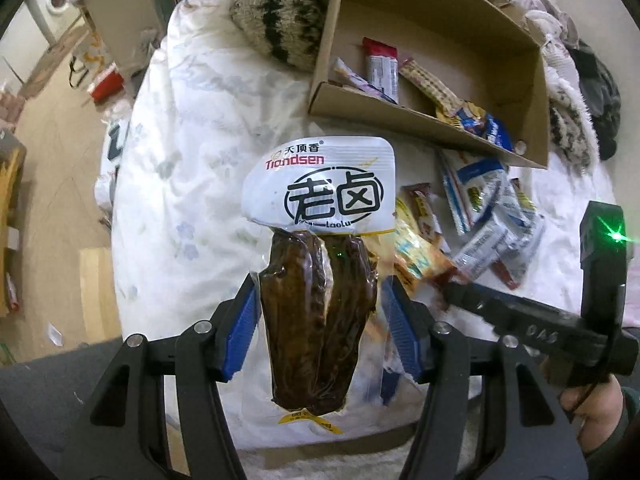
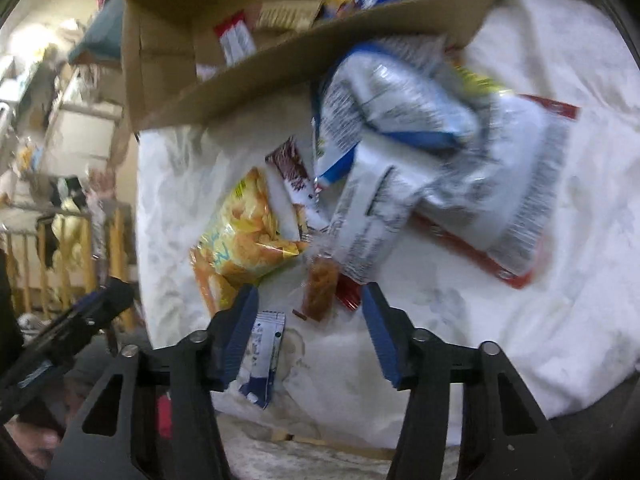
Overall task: Organize snacks
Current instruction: 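Lift the meat packet with the left tool while the right tool grasps a small snack stick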
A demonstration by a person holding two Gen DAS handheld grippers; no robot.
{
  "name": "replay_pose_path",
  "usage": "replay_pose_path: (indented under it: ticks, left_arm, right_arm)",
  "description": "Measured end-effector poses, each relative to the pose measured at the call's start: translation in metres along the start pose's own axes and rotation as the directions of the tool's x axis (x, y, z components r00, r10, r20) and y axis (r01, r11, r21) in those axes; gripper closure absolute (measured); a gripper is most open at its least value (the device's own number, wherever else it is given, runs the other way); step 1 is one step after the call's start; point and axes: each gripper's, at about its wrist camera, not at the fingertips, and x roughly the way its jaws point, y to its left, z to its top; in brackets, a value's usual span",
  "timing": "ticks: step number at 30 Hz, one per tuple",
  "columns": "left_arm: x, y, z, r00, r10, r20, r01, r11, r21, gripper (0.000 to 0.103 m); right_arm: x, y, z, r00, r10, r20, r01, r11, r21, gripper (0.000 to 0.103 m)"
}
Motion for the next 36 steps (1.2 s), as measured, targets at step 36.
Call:
replay_pose_path:
  ticks: [36]
  left_arm:
    - [-0.057, -0.013, 0.043, 0.948, 0.021, 0.319, -0.022, 1.0, -0.001, 0.046]
  right_arm:
    - [-0.116, 0.027, 0.025, 0.933, 0.156, 0.325, -0.101, 0.978, -0.181, 0.082]
